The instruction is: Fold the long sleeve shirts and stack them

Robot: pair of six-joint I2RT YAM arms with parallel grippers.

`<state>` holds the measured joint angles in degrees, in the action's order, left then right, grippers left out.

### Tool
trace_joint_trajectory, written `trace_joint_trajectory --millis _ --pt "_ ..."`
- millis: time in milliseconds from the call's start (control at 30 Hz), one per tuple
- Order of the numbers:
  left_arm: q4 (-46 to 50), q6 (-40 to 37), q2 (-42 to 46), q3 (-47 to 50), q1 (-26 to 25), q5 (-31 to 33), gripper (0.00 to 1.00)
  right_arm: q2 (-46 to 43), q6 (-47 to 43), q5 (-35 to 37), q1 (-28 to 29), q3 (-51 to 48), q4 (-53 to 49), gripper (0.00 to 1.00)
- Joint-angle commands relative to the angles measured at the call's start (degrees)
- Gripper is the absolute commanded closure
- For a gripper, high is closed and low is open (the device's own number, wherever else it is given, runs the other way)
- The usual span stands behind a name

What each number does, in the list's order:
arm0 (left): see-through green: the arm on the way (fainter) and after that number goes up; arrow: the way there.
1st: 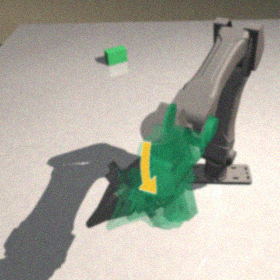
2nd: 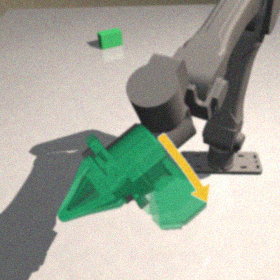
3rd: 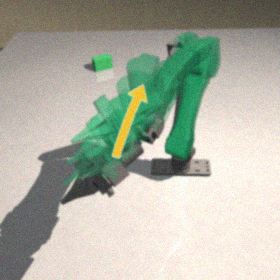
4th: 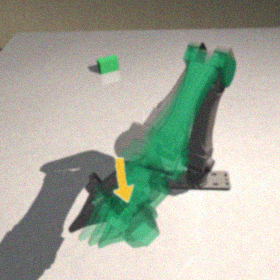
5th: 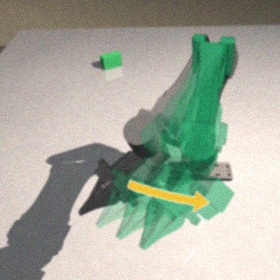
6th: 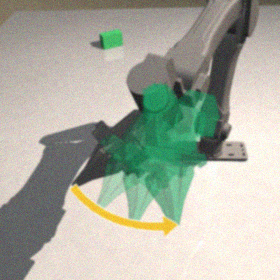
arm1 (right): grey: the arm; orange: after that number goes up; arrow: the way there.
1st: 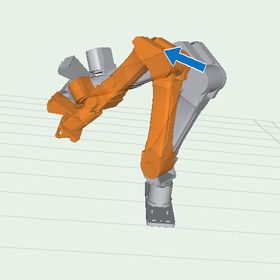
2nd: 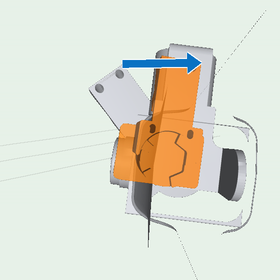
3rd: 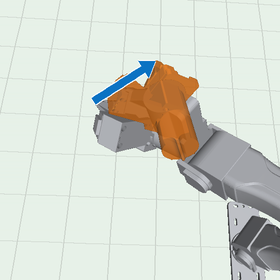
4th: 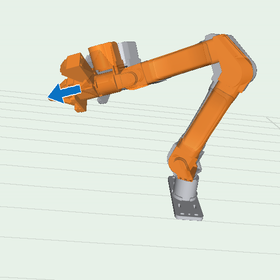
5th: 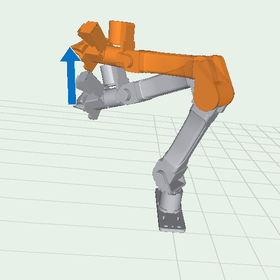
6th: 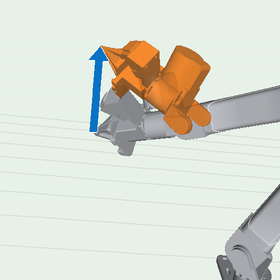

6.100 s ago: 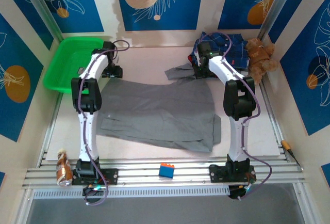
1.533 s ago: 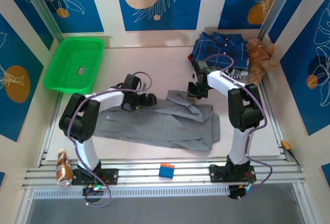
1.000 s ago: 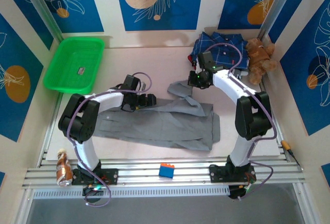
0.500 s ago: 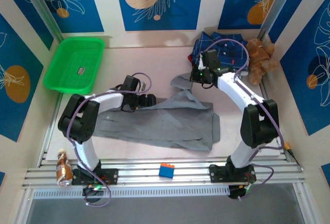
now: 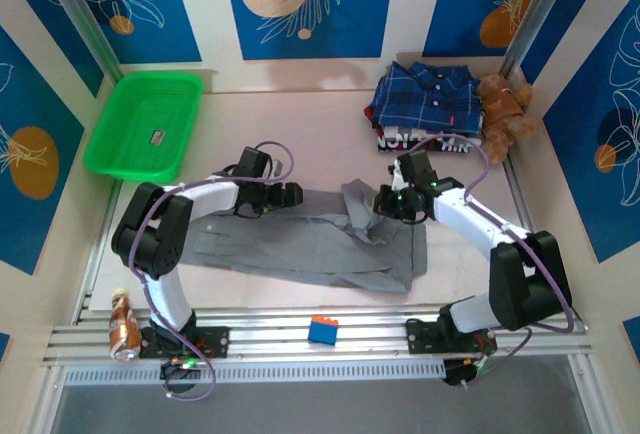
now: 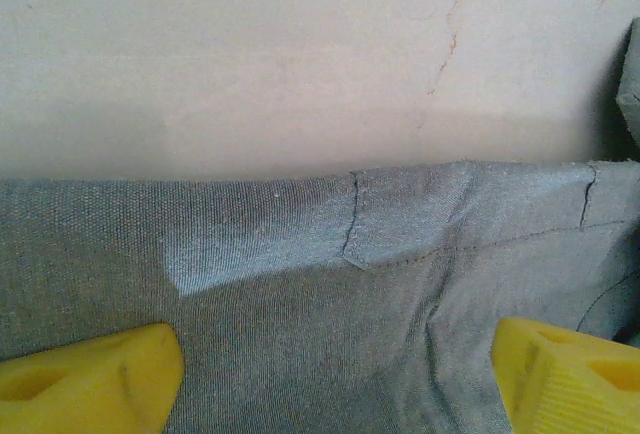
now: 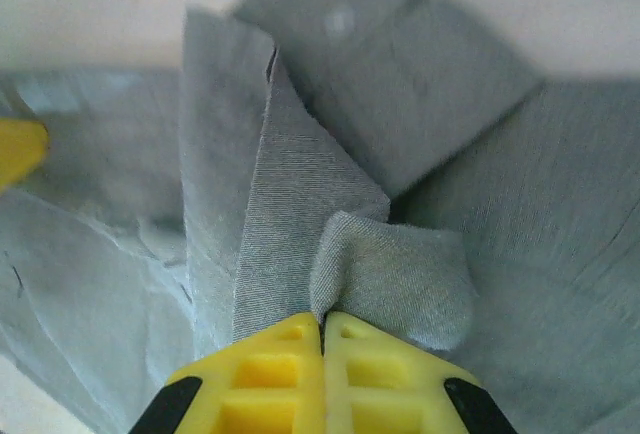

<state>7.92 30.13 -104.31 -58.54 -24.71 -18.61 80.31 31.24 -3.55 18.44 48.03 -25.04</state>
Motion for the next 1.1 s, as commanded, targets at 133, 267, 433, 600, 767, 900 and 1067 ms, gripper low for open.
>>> trace_joint_trajectory --millis 133,267,433,600,767,900,1067 --pt "6.3 1.0 -5.2 2.6 0.0 -0.4 0.15 -0.6 2.8 2.4 1.3 -0.6 -10.0 0.70" --pt "5.5 1.0 -5.1 2.6 0.0 -1.5 0.15 -4.4 0.6 8.4 1.5 6.1 -12.2 0.49" --pt "4.6 0.6 -4.9 2.9 0.0 -2.5 0.15 2.6 -6.7 7.3 1.9 20.4 -16.3 0.35" --pt "4.5 0.6 -4.6 3.4 0.0 -2.4 0.15 17.5 -12.2 10.1 7.3 35.3 -23.8 0.36" --pt "4.2 0.6 -4.3 4.3 0.1 -2.3 0.15 31.7 -13.7 18.7 11.4 47.2 -31.4 0.42" --pt "4.4 0.5 -3.9 4.7 0.0 -1.9 0.15 38.4 -13.7 23.6 12.4 51.6 -34.3 0.47" --pt "4.4 0.5 -3.6 4.9 0.1 -1.6 0.15 41.1 -13.9 26.1 13.8 53.1 -36.2 0.51"
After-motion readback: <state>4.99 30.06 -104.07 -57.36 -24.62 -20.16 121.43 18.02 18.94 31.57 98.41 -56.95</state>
